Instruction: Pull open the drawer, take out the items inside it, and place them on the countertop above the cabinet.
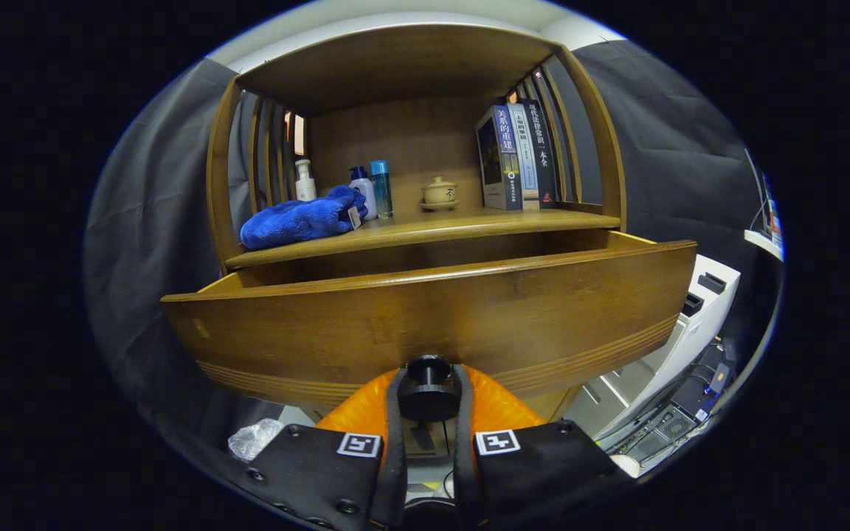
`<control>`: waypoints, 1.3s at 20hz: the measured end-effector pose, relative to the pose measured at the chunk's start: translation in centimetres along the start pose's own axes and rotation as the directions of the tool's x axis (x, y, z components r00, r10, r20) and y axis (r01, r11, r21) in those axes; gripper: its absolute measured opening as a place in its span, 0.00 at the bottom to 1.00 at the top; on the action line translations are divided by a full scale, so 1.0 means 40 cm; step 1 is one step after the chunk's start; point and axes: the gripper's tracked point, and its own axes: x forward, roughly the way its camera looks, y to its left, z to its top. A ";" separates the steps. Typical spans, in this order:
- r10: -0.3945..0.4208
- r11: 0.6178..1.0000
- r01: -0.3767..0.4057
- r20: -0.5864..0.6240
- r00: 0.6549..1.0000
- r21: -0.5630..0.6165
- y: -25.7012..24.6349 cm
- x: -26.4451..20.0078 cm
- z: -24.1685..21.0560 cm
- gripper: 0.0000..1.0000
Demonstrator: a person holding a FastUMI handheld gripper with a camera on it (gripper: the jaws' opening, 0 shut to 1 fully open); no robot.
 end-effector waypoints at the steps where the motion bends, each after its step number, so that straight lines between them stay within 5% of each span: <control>1: -0.003 1.000 0.003 -0.005 1.000 -0.002 -0.001 -0.008 -0.008 0.33; 26: -0.019 1.000 0.020 -0.045 0.999 0.007 0.013 -0.135 -0.057 0.33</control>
